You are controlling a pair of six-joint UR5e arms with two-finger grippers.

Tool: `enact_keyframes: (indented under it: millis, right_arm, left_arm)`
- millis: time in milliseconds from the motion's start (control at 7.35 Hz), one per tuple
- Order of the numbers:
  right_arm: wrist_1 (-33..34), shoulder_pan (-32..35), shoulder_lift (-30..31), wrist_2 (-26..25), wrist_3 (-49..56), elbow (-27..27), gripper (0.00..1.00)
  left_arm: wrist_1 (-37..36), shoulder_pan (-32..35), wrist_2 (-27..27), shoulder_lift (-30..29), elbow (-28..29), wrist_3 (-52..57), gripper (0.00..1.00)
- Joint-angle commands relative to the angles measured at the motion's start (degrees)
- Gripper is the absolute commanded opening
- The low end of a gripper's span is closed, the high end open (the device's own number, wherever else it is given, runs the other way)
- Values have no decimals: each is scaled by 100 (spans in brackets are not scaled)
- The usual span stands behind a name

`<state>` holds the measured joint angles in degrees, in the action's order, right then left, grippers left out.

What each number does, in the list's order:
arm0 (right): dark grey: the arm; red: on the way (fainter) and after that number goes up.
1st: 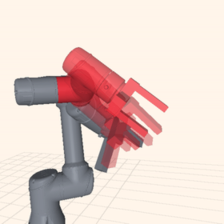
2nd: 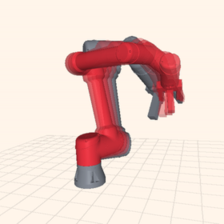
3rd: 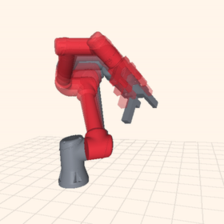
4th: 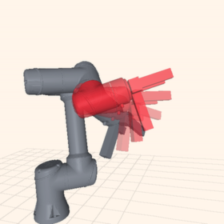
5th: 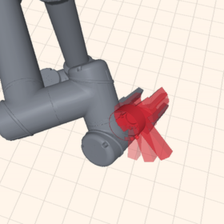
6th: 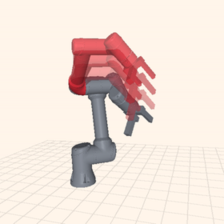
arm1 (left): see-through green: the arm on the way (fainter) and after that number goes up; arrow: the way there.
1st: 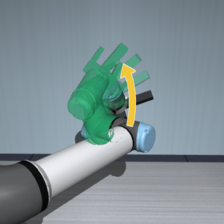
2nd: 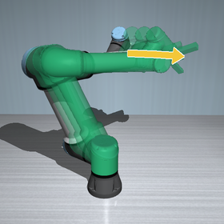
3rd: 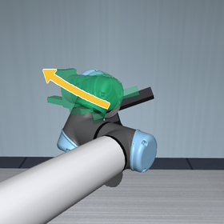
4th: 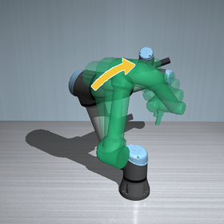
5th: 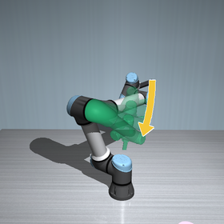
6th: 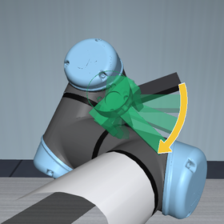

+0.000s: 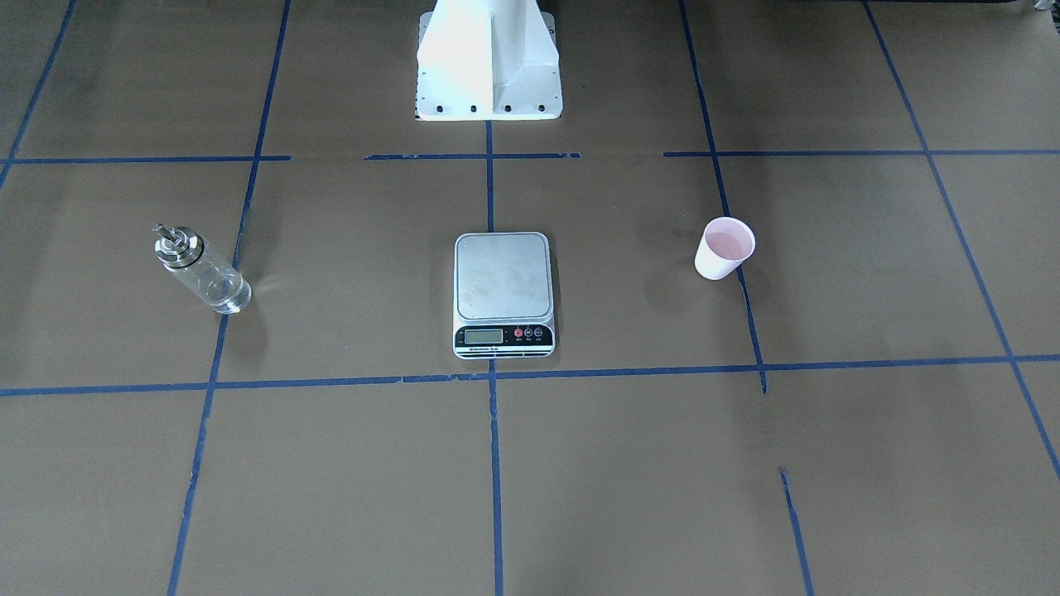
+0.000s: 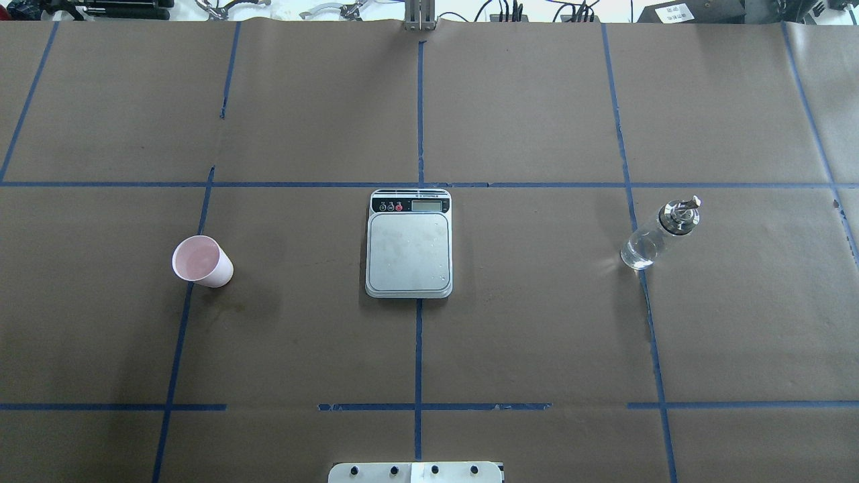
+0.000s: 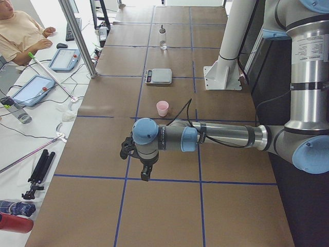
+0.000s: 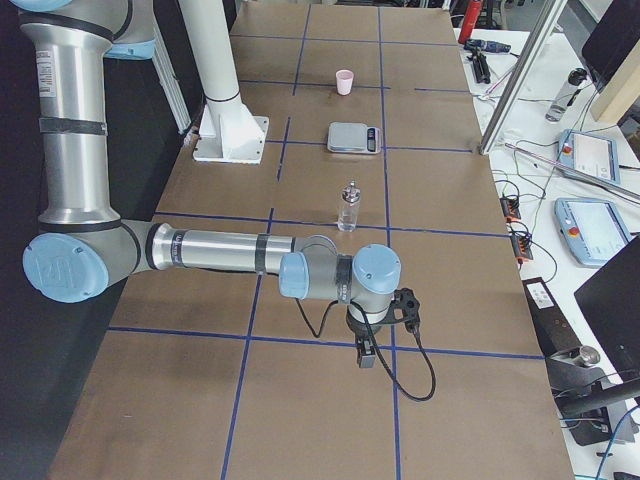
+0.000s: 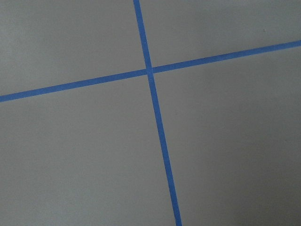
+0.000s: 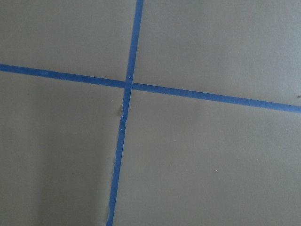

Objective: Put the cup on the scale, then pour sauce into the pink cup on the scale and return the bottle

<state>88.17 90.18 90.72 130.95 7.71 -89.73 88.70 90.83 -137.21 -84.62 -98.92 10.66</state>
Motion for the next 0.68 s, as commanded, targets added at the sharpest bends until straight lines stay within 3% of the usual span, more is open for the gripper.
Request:
enact_keyframes:
  millis: [0,272,544]
  right_arm:
    - [-675,-210,-19,27,-76,-70,100]
    - [-1668,-596,-45,-43,-68,-106,100]
    - [-1926,-607,-106,-44,-347,-115,100]
  left_arm:
    - [172,-13,-7,-36,-13,-2,100]
    - [1030,-4,2,-28,118,32,100]
    - [1333,5,-60,42,233,59,100]
